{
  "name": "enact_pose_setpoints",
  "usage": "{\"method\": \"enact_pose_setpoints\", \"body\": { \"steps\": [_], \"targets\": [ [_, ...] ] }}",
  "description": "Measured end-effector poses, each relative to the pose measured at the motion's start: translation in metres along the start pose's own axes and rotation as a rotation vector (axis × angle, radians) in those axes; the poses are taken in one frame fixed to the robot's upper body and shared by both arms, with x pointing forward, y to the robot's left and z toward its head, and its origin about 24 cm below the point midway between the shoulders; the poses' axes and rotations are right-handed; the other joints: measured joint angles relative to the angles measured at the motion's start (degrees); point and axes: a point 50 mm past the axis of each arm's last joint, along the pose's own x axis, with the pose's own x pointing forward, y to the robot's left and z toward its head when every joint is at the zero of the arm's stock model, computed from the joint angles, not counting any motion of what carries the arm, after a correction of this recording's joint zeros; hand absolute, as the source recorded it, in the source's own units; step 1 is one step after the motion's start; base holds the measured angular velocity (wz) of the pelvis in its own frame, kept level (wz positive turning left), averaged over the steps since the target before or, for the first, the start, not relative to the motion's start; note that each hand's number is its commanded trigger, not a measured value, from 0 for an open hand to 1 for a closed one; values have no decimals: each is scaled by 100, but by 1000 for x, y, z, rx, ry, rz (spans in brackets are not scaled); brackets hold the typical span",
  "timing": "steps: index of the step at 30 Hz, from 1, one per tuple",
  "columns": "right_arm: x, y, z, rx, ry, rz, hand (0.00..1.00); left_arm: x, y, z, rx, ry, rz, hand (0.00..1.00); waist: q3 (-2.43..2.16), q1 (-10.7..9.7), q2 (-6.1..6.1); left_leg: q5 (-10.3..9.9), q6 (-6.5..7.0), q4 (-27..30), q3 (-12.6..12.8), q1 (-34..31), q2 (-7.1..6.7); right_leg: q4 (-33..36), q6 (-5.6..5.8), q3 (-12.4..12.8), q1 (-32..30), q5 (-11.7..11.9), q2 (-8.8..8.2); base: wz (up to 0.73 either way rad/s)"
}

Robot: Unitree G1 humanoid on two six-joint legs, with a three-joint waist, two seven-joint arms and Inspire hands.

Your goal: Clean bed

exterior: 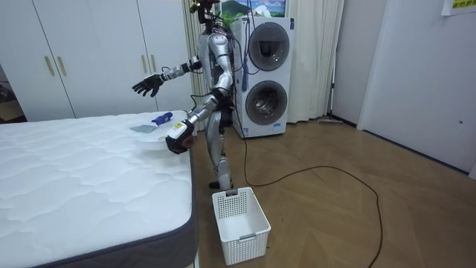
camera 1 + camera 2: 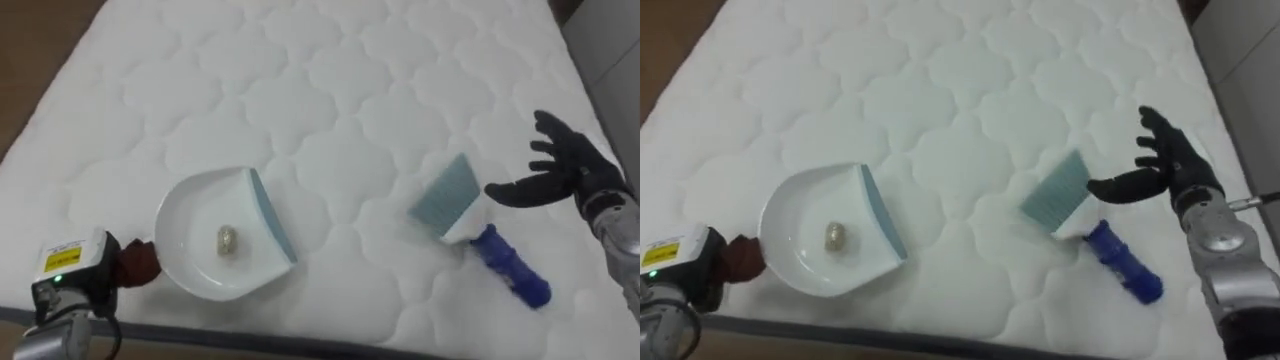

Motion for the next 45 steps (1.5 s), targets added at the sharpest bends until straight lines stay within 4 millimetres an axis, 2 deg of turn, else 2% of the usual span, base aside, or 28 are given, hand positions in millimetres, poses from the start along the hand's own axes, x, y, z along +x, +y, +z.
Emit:
{"method": "enact_pose_setpoints", "body": {
  "steps": [3,4,6,7,9,11,16,17,20,22,23,24,25,26,27,28,29,30,31,32,33,34,35,36,37,39,43,45],
  "targets": [
    [-4,0,-8,1,21,-39,0,-5,-12,5,-46,5,-51,100,8,-4,174,-12,-10,-1,-69,19,-32,5,37,-192,196,-81,-45,45],
    [-5,1,-9,6,26,-44,0,-6,-14,6,-53,2,-58,100,6,-1,187,-12,-9,14,-74,16,-48,13,22,-238,229,-134,-65,56],
    [-7,3,-15,46,45,-65,0,-9,-21,9,-66,-2,-86,100,6,-16,293,-10,-6,135,-41,-19,-32,67,47,-513,360,-275,-120,62],
    [-8,2,-17,55,50,-73,0,-9,-21,10,-67,-3,-89,100,8,-60,304,4,4,154,70,-35,5,103,59,-636,391,-323,-151,96],
    [-12,0,-24,72,74,-123,0,-10,-23,12,-73,-8,-102,100,6,-170,305,100,77,170,747,-79,139,392,88,-1096,447,-567,-386,106],
    [-13,-1,-26,71,82,-146,0,-10,-25,12,-74,-9,-127,100,-1,-219,321,127,112,164,905,-55,149,433,136,-1325,562,-632,-449,75],
    [-14,1,-25,112,75,-176,0,-9,-20,12,-84,-9,-131,100,-1,-90,323,136,133,131,824,-53,52,447,219,-1562,734,-675,-481,41],
    [-14,3,-23,130,68,-180,0,-9,-19,13,-86,-15,-126,100,-2,-94,320,133,138,125,752,-52,-3,500,250,-1668,778,-695,-530,40],
    [-15,1,-24,138,76,-208,0,-9,-17,16,-88,-41,-123,100,-12,-167,361,104,218,128,716,-28,-98,914,334,-1657,821,-750,-689,69],
    [-17,-1,-26,142,91,-222,0,-9,-17,17,-89,-49,-127,100,-14,-159,379,75,267,117,601,78,-148,1344,335,-1524,815,-750,-785,65],
    [-17,-3,-26,144,90,-229,0,-9,-16,17,-89,-51,-135,100,-15,-165,389,53,299,121,357,183,-243,1681,338,-1226,757,-746,-852,82],
    [-17,-4,-24,159,81,-239,0,-10,-14,19,-92,-59,-133,100,0,-273,427,38,325,109,76,234,-322,1878,368,-737,591,-811,-811,93],
    [-19,-5,-23,169,68,-244,0,-10,-12,20,-97,-66,-126,100,-9,-304,437,40,327,108,-58,235,-339,1813,380,-417,519,-885,-686,109],
    [-22,-5,-17,182,36,-248,0,-9,-9,22,-113,-75,-113,100,9,-344,475,79,321,68,-320,241,-374,1606,342,111,316,-979,-450,120],
    [-23,-2,-14,190,19,-242,0,-8,-6,22,-110,-78,-105,100,12,-444,480,146,308,51,-594,263,-434,1299,322,549,145,-985,-302,116],
    [-24,-1,-12,194,8,-240,0,-8,-5,23,-111,-80,-102,100,12,-456,481,167,293,34,-688,265,-464,1028,313,707,84,-950,-221,99],
    [-24,-1,-5,199,-26,-242,0,-8,-2,25,-114,-91,-91,100,13,-475,475,223,285,26,-840,187,-550,533,289,960,52,-682,-51,108],
    [-26,-1,-2,200,-48,-251,0,-7,2,28,-115,-104,-79,100,9,-585,468,324,281,8,-1078,80,-696,335,192,1086,150,-297,36,126],
    [-29,-1,-4,198,-48,-256,0,-7,3,30,-118,-118,-81,100,9,-614,473,434,272,-98,-1142,87,-749,293,183,901,216,-273,-19,108],
    [-31,0,-5,197,-46,-253,0,-7,3,30,-118,-121,-86,100,11,-584,471,469,277,-158,-1037,92,-725,276,177,797,244,-273,-52,75],
    [-34,0,-8,195,-41,-247,0,-7,2,30,-115,-121,-99,100,6,-565,483,508,315,-240,-727,75,-640,208,195,627,303,-284,-86,42],
    [-35,1,-7,195,-45,-241,0,-7,2,29,-113,-117,-104,100,7,-534,482,509,319,-239,-667,63,-618,214,212,607,298,-300,-91,36],
    [-35,3,-3,198,-60,-225,0,-8,1,27,-114,-106,-118,100,8,-455,473,495,297,-262,-753,29,-645,230,200,614,278,-313,-78,31],
    [-35,4,3,199,-84,-207,0,-8,0,26,-114,-98,-128,100,5,-453,436,535,278,-297,-924,28,-717,201,213,652,275,-305,-34,37],
    [-35,4,5,200,-95,-198,0,-8,0,25,-115,-97,-135,100,6,-452,409,549,290,-295,-974,25,-739,190,221,706,284,-299,-4,50],
    [-37,6,9,202,-116,-165,0,-10,-2,25,-103,-96,-143,100,-32,-388,296,555,299,-267,-1118,39,-792,83,215,826,382,-296,86,39],
    [-38,8,18,210,-166,-140,0,-11,-4,23,-91,-90,-143,100,-4,-317,320,498,332,-68,-1294,-54,-839,-76,182,754,522,-291,167,37],
    [-38,9,18,211,-165,-138,0,-11,-3,24,-93,-94,-138,100,17,-300,371,491,339,41,-1415,-206,-903,-84,189,520,518,-315,128,41]
  ]
}}
